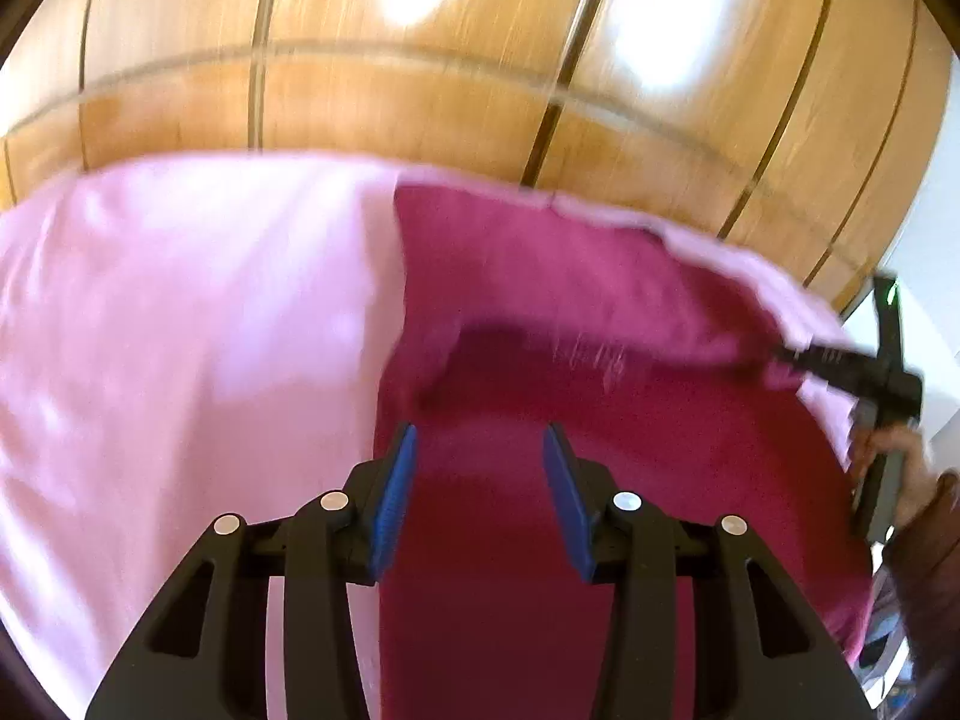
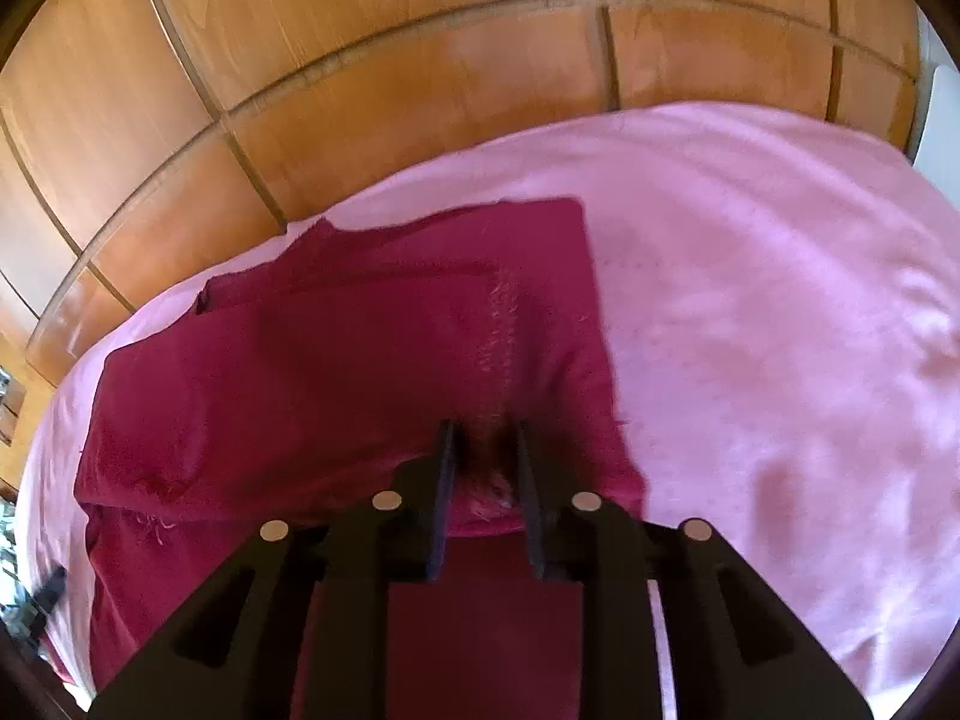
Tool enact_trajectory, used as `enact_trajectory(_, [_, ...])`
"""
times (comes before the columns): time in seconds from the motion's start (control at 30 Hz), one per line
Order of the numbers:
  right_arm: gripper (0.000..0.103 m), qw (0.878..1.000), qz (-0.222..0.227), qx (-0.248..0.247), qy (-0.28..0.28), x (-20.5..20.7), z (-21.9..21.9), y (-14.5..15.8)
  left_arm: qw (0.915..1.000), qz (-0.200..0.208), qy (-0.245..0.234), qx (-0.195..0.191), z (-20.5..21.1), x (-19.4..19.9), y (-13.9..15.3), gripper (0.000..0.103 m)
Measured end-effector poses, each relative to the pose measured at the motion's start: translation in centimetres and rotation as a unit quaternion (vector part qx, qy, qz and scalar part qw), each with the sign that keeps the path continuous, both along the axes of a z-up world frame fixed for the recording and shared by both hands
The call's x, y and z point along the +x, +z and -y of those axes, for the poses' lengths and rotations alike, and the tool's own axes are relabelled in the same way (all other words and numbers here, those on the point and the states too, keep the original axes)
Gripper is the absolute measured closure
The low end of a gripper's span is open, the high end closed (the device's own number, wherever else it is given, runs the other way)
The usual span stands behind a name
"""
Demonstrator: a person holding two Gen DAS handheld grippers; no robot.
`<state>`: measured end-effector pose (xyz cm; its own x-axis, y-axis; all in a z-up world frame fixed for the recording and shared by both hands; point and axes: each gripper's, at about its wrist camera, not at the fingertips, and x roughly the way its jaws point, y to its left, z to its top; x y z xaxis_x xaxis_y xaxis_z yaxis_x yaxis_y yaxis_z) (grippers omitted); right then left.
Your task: Fold small clothes
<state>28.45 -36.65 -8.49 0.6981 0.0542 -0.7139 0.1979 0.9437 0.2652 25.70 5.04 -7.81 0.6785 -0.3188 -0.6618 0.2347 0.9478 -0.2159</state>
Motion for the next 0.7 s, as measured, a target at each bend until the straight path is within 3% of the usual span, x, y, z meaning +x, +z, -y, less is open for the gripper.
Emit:
enact_trajectory(0.03, [0.050, 1.000, 0.006, 0.000, -0.004, -0.5, 0.3, 0.3, 0.9999, 0.015, 0.002, -0.004, -0.1, 0.5, 1.0, 0.060])
enact_trajectory(0.07, [0.046, 1.000, 0.019, -0.002, -0.012, -1.1, 0.5, 0.7, 0.9997, 0.023, 0.004, -0.008, 0.0, 1.0, 1.6, 0.060])
enact_trajectory(0.2, [0.046, 0.999, 0.051, -0.005, 0.008, -0.9, -1.4, 2.7, 0.9989, 0.035, 0.012, -0.030, 0.8, 4.7, 2.6, 0.060])
enact_trajectory(0.3, [0.046, 0.997, 0.049, -0.030, 0.043, 1.0, -4.1, 2.7, 0.9994, 0.016, 0.007, -0.030, 2.4, 7.4, 1.4, 0.060])
enact_trajectory(0.5, [0.042, 0.996, -0.005, -0.075, 0.055, 5.4, -5.5, -1.1, 0.9981, -0.052, -0.015, 0.027, 5.1, 9.3, -4.5, 0.060])
enact_trajectory(0.57, [0.041, 0.996, -0.010, -0.071, 0.055, 5.6, -5.0, -2.9, 0.9989, -0.038, -0.020, 0.022, 4.9, 8.7, -5.3, 0.060])
enact_trajectory(0.7, [0.040, 0.997, 0.014, -0.054, 0.056, 4.8, -4.4, -3.3, 0.9986, -0.047, -0.024, 0.000, 3.9, 8.6, -4.6, 0.060])
